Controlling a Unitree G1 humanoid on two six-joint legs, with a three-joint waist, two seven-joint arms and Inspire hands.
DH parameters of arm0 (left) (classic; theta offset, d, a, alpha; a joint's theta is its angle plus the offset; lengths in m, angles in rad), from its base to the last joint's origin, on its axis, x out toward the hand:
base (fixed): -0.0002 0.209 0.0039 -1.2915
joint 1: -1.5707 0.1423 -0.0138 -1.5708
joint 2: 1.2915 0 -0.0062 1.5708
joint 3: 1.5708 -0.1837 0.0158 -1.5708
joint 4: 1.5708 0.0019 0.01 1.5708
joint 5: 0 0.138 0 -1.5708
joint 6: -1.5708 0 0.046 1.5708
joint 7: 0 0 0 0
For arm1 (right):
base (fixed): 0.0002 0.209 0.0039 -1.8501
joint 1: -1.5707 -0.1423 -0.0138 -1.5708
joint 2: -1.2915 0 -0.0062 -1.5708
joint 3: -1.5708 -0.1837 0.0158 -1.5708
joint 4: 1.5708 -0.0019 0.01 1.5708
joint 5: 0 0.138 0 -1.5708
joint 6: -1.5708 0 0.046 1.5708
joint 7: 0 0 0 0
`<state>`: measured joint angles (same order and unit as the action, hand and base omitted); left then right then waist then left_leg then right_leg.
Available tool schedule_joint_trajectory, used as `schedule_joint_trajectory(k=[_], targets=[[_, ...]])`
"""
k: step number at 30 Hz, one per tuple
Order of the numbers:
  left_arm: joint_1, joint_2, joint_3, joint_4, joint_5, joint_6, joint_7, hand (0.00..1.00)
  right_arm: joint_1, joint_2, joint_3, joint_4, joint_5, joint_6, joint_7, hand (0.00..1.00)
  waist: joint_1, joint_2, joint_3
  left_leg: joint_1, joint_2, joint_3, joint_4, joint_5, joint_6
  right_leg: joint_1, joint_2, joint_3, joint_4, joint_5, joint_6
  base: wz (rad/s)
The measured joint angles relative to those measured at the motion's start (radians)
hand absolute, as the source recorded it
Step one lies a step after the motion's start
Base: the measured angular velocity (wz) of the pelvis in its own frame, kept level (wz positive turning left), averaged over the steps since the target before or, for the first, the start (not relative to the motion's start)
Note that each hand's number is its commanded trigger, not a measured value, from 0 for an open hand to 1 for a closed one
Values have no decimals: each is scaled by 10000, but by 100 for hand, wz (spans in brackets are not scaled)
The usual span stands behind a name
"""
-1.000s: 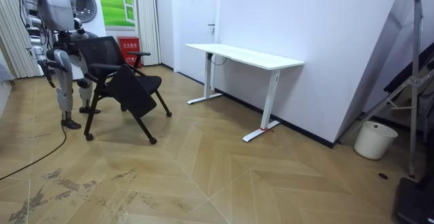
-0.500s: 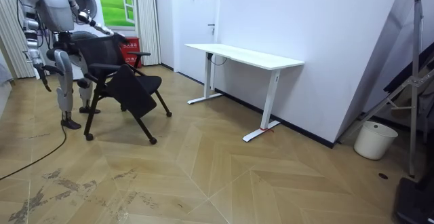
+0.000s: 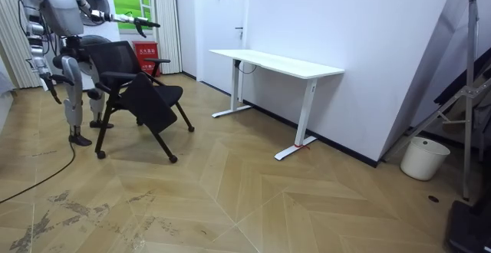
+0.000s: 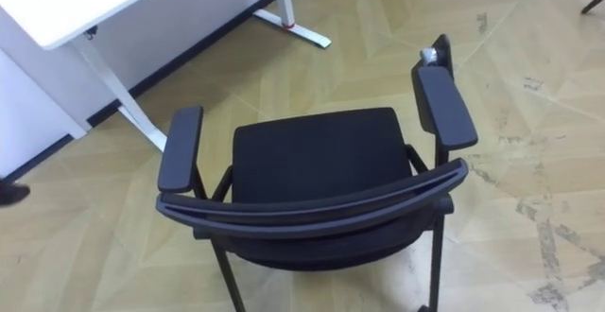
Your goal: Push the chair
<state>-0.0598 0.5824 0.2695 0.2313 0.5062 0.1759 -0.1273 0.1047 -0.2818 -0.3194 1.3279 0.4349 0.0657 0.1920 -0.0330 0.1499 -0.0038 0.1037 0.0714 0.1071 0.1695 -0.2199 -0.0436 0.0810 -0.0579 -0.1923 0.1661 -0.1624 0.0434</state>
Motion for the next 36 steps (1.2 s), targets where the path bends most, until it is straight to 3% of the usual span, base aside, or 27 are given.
schedule_joint_trajectory(k=[3, 7, 11, 13, 16, 20, 25, 36], targets=[[-5, 194, -3, -973, 82, 132, -506, 0, -80, 2, 3, 25, 61, 9, -5, 0, -142, 28, 17, -10, -4, -2, 37, 1, 1, -1, -7, -3, 13, -3, -5, 0], [-560, 383, -3, -1549, 570, 321, -1043, 0, -7, 1, -20, 30, 46, 15, 10, 0, -218, 43, 42, -63, -5, -16, 61, 2, 1, -90, -5, 78, 58, -48, -18, 0], [-628, 1029, -542, -2607, 1601, 594, -1727, 0, 85, -4, -79, 35, 107, 20, 67, 0, -313, 8, 97, -127, -9, -45, 96, 1, 1, -138, -4, 92, 20, -48, -18, 0], [-629, 1133, -715, -2777, 1948, 655, -1961, 0, 47, -3, -78, 38, 108, 21, 43, 0, -429, 23, 107, -144, -12, -47, 94, 1, 1, -146, -5, 105, 16, -48, -18, 0], [-629, 1131, -1152, -3253, 2706, 852, -2503, 0, -23, -4, -72, 207, 180, 7, -8, 0, -491, 52, 131, -212, -15, -102, 107, 1, 1, -175, -4, 91, 5, -48, -18, 2], [-877, 1164, -1648, -4154, 2939, 839, -3233, 0, -55, -13, -67, 379, 297, -8, -98, 0, -500, 80, 140, -252, -28, -281, 119, 1, 1, -162, -4, 119, 15, -48, -17, 8], [-1008, 1445, -1819, -4893, 2940, 866, -3667, 0, -150, -15, -68, 367, 313, -62, -369, 0, -558, 121, 140, -284, -31, -285, 126, 1, 1, -149, -5, 128, 10, -56, -6, 0], [-1010, 1446, -2344, -5968, 3156, 770, -4745, 0, -375, 3, 232, 443, 308, -247, -473, 0, -696, 152, 148, -238, -81, -278, 155, 1, 1, -158, -39, 267, 13, -70, 11, 0]])
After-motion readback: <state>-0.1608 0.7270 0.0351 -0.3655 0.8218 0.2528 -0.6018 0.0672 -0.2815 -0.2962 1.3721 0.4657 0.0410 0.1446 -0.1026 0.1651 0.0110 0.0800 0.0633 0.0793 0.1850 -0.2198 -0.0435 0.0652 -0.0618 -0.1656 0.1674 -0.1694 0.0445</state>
